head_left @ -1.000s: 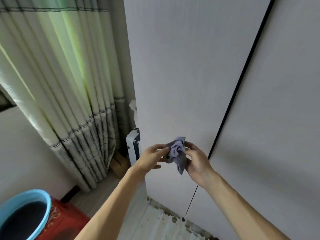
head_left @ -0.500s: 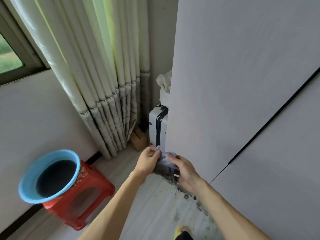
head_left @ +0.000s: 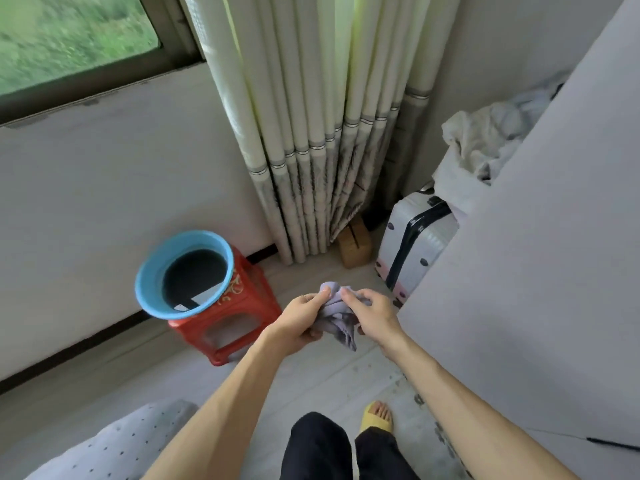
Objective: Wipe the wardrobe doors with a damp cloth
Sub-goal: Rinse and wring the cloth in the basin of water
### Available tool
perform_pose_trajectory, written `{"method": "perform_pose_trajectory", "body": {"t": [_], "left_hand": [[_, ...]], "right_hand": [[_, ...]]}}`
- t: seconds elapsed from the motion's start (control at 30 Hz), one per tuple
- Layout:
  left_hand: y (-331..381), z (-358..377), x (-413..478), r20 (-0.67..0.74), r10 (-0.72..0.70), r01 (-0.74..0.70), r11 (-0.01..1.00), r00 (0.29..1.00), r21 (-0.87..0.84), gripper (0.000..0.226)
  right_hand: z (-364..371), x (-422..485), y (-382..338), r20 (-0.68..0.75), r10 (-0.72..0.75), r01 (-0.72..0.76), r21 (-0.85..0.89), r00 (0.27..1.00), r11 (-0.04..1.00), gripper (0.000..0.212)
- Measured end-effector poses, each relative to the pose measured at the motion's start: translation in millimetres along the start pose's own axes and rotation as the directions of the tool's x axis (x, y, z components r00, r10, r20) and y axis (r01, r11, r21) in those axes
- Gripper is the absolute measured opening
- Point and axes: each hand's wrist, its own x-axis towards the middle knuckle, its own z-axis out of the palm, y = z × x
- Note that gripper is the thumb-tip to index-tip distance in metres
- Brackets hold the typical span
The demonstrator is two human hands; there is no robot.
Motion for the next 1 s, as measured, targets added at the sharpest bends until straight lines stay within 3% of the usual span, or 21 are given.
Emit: {"method": "perform_pose_trajectory", "body": {"t": [0.13,0.27,0.33,0.4,0.43,0.53,0.6,0.67,0.73,0.9,1.0], "left_hand": [[1,-46,-2,-0.035,0.010,-0.010,1.000,0.999,-0.020,0.029],[-3,-113,8,-0.195,0.012,-0.008,1.000,0.981,0.025,0.059],[-4,-152,22,-0.286,-0.002,-0.003,1.000,0.958,-0.015,0.048],[2,-188,34,-0.361,-0.023,-0.012,0.996,0.932,-0.094,0.023],[4,-214,45,-0.393,-0.036,-0.011,0.993,0.919,-0.116,0.011],[-1,-268,73,-0.512,-0.030,0.014,0.999,0.859,-0.035,0.011],[-4,-309,91,-0.580,-0.034,0.079,0.995,0.814,0.053,0.011],[-13,-352,115,-0.647,-0.081,0.118,0.993,0.758,0.015,0.011],[-20,-378,130,-0.679,-0.125,0.155,0.988,0.724,-0.017,0.016],[-45,-430,163,-0.723,-0.139,0.277,0.958,0.677,0.075,0.023],[-55,-455,187,-0.752,-0.174,0.288,0.957,0.636,0.022,0.016]], "right_hand": [[48,38,-6,0.053,0.062,-0.062,0.000,0.997,0.998,0.047],[108,72,-28,0.233,0.119,-0.118,-0.017,0.965,0.993,0.047],[142,89,-39,0.338,0.137,-0.135,-0.028,0.931,0.990,0.037],[173,107,-50,0.406,0.135,-0.114,-0.075,0.904,0.991,0.033],[198,123,-54,0.408,0.150,-0.117,-0.106,0.901,0.988,0.035],[248,156,-61,0.379,0.205,-0.126,-0.223,0.903,0.967,0.040],[289,179,-63,0.374,0.240,-0.127,-0.302,0.896,0.945,0.032],[337,206,-64,0.385,0.254,-0.106,-0.366,0.887,0.924,0.018],[368,226,-61,0.354,0.256,-0.093,-0.418,0.899,0.904,0.010],[431,276,-33,0.277,0.272,-0.098,-0.513,0.922,0.853,0.018],[462,301,-22,0.188,0.320,-0.195,-0.486,0.929,0.852,0.015]]}}
